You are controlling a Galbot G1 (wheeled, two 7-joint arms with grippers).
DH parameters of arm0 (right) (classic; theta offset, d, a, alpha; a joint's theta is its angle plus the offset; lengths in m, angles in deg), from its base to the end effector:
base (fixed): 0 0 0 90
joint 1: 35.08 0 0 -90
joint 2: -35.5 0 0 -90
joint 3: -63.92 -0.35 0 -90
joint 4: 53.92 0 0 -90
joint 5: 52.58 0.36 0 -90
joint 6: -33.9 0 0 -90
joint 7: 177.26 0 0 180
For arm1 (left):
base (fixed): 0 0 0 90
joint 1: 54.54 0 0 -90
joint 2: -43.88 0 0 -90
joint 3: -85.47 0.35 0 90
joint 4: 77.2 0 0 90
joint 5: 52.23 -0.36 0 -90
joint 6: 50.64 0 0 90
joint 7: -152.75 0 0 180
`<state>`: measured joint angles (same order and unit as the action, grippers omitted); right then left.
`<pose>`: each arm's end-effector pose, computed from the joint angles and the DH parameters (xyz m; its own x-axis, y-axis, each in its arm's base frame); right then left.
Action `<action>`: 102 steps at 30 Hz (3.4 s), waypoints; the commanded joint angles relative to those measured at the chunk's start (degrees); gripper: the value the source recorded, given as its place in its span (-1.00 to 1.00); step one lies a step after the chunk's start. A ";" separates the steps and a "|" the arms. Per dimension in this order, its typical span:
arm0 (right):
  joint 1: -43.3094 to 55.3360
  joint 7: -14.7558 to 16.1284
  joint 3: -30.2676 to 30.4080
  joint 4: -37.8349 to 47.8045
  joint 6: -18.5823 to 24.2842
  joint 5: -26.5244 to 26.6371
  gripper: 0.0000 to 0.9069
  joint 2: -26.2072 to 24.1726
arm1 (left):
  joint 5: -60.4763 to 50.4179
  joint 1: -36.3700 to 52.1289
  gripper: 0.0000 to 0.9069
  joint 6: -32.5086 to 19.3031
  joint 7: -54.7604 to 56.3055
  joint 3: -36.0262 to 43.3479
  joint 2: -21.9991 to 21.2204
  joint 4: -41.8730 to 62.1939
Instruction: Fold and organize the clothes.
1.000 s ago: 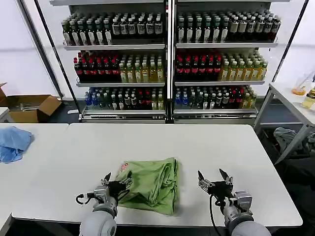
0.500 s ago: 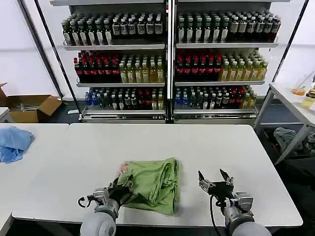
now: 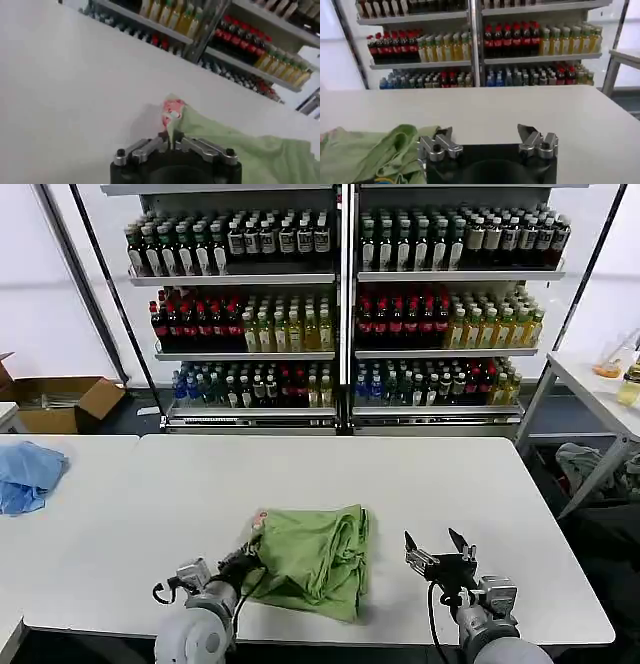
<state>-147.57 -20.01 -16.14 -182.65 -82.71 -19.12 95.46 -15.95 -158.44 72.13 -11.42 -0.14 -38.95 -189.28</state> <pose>0.2050 -0.0205 -0.2280 -0.9299 -0.1078 0.3516 -0.0986 0.9942 0.0440 0.2709 0.0015 -0.2898 -0.8697 0.1315 0.4757 -0.0719 0.9198 -0.3858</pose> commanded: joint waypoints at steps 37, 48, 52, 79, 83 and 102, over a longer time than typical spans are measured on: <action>-2.47 -0.37 -0.47 -2.71 -0.04 -1.74 1.00 1.24 | -49.12 2.24 -0.93 -2.69 -6.56 22.15 -1.79 1.04; -2.42 -0.11 -1.28 -2.31 0.13 -1.59 1.00 1.21 | -34.13 8.76 -0.93 -6.38 -3.39 28.14 -11.72 13.35; -2.11 -0.02 -1.25 -1.85 0.24 -1.57 1.00 1.27 | -29.71 11.86 -0.96 -8.06 -3.54 27.08 -11.54 16.23; 14.24 0.09 6.92 10.19 2.55 7.73 1.00 2.92 | -30.65 6.52 1.00 -22.58 -5.96 12.09 -1.90 -0.47; 22.66 -2.59 11.38 18.38 0.51 16.52 1.00 4.78 | -30.73 3.08 1.00 -23.13 -5.96 8.28 -1.17 -2.54; 37.62 -8.71 18.51 36.38 -1.38 35.47 -0.76 14.74 | -30.28 -1.59 1.00 -24.69 -5.95 4.97 -0.91 -4.69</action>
<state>-118.45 -26.08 -0.58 -156.74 -83.62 5.31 105.65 -46.00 -157.34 48.21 -17.31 7.06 -40.77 -191.65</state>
